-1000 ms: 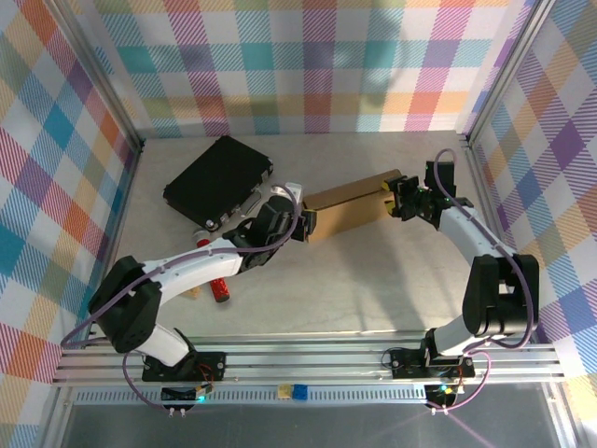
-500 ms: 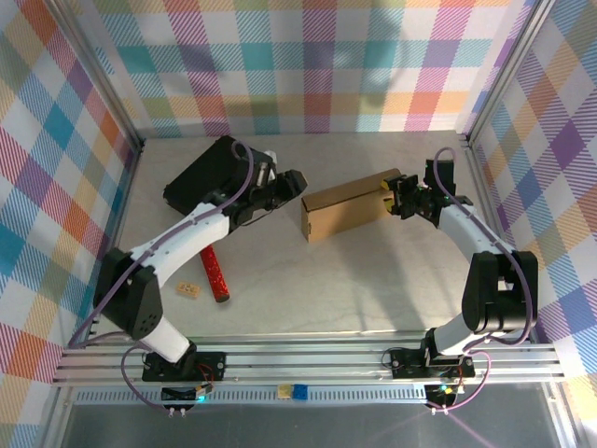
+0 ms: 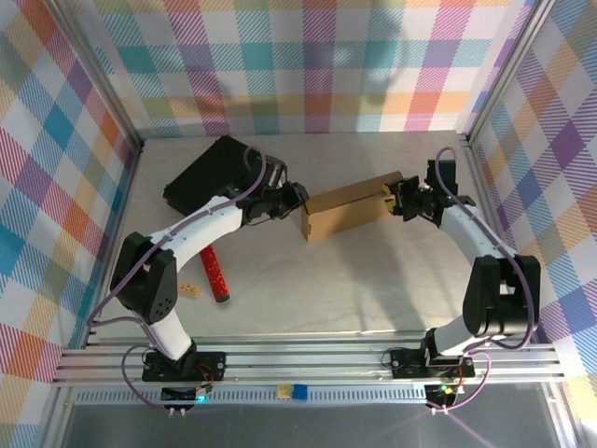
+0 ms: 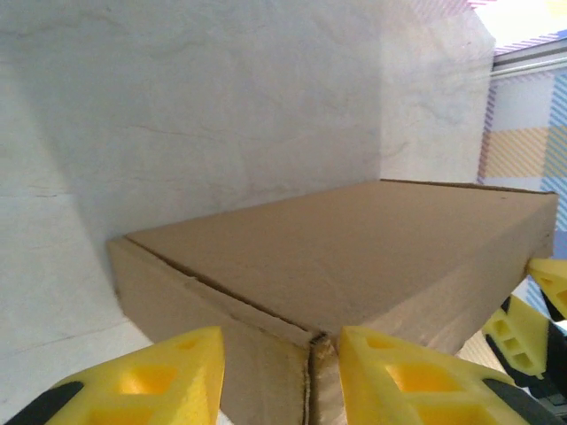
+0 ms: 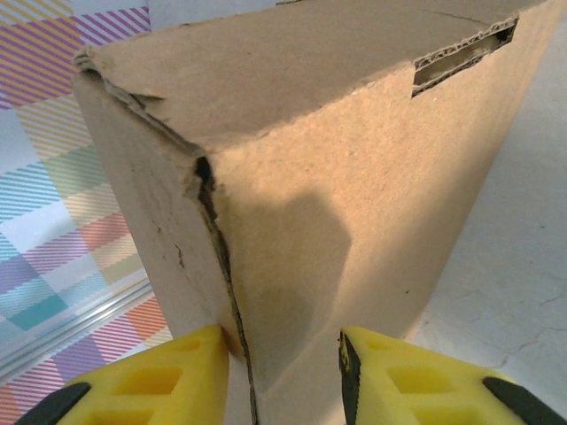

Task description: Fold the paper box

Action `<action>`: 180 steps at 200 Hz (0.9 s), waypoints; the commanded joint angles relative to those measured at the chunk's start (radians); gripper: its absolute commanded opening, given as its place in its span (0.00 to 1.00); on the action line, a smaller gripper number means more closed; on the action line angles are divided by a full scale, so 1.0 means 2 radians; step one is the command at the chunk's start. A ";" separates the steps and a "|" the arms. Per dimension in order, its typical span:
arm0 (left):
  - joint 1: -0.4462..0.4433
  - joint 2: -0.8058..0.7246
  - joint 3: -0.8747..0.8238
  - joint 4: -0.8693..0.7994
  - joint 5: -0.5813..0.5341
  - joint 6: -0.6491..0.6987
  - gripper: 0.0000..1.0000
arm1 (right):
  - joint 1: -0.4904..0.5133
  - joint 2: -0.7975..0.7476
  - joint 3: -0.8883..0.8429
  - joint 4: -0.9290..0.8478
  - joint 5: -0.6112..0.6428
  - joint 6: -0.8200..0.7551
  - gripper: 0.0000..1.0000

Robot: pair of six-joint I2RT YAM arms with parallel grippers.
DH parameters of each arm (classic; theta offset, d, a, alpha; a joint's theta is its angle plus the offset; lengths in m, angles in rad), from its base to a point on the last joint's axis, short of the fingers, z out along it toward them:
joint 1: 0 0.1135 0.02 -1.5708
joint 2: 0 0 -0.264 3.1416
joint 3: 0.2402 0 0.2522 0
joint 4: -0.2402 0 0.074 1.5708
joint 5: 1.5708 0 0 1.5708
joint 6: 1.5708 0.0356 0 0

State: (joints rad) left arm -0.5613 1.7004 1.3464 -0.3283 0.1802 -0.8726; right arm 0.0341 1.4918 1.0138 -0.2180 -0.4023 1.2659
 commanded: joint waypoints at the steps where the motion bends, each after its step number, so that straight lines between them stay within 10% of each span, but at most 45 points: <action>1: 0.003 -0.027 0.028 -0.081 -0.022 0.039 0.39 | -0.001 -0.005 -0.051 -0.087 0.005 -0.038 0.35; 53: 0.005 -0.046 0.035 -0.125 -0.025 0.070 0.39 | -0.015 -0.069 -0.113 -0.124 0.005 -0.093 0.36; 180: 0.028 -0.006 0.053 -0.123 0.016 0.095 0.40 | -0.017 -0.135 -0.102 -0.192 0.009 -0.130 0.76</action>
State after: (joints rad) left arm -0.5262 1.6398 1.4155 -0.5556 0.1711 -0.7166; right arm 0.0010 1.1809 0.8150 -0.6327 -0.3241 1.0084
